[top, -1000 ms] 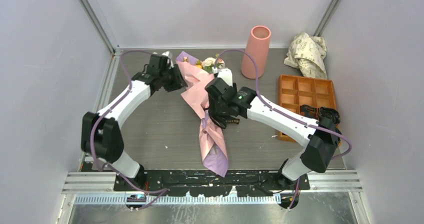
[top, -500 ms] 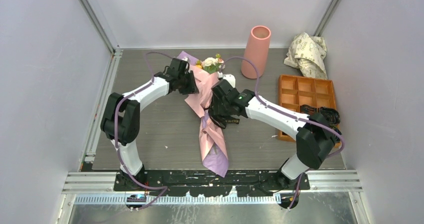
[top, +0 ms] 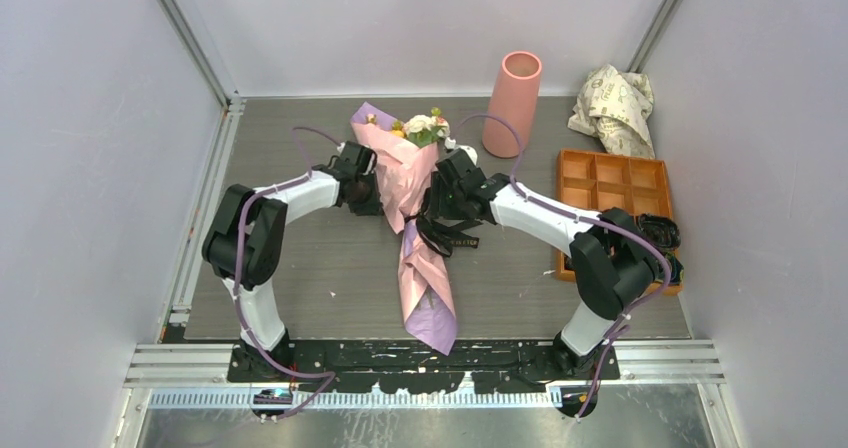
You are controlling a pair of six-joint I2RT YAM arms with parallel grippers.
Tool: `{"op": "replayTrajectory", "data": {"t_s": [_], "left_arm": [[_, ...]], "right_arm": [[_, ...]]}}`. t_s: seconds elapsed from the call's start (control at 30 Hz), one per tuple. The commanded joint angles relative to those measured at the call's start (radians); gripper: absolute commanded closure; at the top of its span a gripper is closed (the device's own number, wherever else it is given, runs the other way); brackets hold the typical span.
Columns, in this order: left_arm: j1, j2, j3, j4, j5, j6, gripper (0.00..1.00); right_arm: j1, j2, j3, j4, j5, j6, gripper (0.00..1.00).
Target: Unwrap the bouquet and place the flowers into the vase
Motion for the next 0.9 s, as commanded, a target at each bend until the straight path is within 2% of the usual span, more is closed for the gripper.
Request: {"op": "replayTrajectory", "data": {"t_s": [0.0, 0.23, 0.37, 0.5, 0.6, 0.77, 0.87], "left_arm": [[0.004, -0.055, -0.034, 0.047, -0.003, -0.001, 0.80], [-0.006, -0.281, -0.017, -0.059, -0.069, 0.031, 0.78], [-0.007, -0.428, -0.016, -0.140, -0.125, 0.041, 0.77], [-0.006, -0.544, -0.019, -0.187, -0.173, 0.048, 0.73], [-0.007, -0.607, -0.001, -0.226, -0.206, 0.055, 0.71], [-0.008, -0.674, 0.036, -0.286, -0.235, 0.060, 0.68], [-0.006, -0.700, 0.013, -0.276, -0.233, 0.058, 0.66]], "right_arm": [[-0.003, -0.053, -0.055, 0.054, -0.003, 0.012, 0.42], [-0.006, -0.008, -0.081, 0.079, -0.045, 0.029, 0.42], [0.007, 0.033, -0.063, 0.078, -0.076, 0.023, 0.46], [0.079, 0.046, -0.009, 0.049, -0.080, -0.006, 0.46], [0.145, 0.080, 0.047, 0.028, -0.137, -0.008, 0.46], [0.274, 0.123, 0.151, 0.001, -0.142, -0.005, 0.45], [0.300, 0.141, 0.185, -0.006, -0.142, 0.006, 0.44]]}}
